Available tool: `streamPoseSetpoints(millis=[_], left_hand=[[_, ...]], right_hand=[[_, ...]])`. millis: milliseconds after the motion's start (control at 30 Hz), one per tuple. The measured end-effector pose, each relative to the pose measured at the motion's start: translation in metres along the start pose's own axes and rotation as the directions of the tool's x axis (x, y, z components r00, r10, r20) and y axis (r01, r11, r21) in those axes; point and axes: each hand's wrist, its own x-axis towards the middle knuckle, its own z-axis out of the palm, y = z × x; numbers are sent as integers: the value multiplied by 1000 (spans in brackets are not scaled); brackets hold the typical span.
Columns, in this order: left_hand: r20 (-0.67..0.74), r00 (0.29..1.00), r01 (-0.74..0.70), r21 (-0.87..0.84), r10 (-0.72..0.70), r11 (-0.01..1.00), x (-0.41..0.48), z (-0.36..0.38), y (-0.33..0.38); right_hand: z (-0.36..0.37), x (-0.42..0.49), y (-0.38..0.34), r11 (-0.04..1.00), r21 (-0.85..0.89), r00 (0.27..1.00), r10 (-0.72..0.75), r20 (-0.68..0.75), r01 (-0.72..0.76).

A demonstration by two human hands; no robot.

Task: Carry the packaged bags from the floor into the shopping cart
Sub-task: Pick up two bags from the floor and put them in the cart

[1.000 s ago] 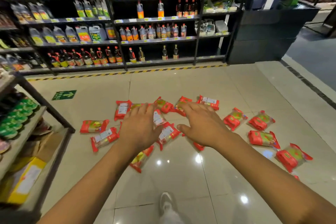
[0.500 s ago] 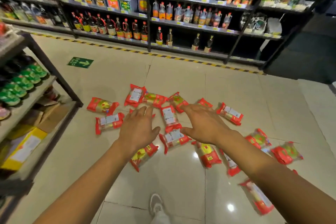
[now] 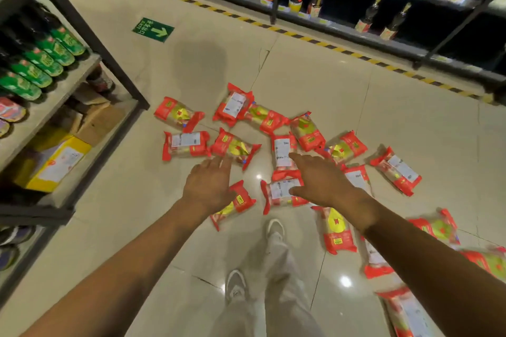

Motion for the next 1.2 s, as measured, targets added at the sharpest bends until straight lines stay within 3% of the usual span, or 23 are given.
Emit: streamPoseSetpoints(millis=[200,500,700,800,900,1000,1133,1200], left_hand=[[81,993,84,-21,-82,996,134,118,-11],[232,963,138,3,-135,990,314,399,-53],[303,937,173,24,-172,985,397,530,-93],[305,936,185,-12,-172,983,426,570,-104],[358,914,233,-83,-189,969,445,592,-117],[420,895,236,-166,-148,957,452,599,-128],[391,907,270,-260,-155,927,438,602,-122],[382,905,305,-282,-186,910,425,600,-116]], right_hand=[[118,146,57,998,-4,993,-58,107,58],[382,340,125,995,37,949,-98,299,91],[500,447,151,987,-94,939,-95,329,133],[537,478,157,962,-184,934,-130,333,200],[560,493,164,961,-152,932,-172,319,229],[570,499,171,970,-131,929,-152,338,206],[568,493,170,987,-94,919,-87,385,133],[564,483,166,995,-80,943,-36,330,67]])
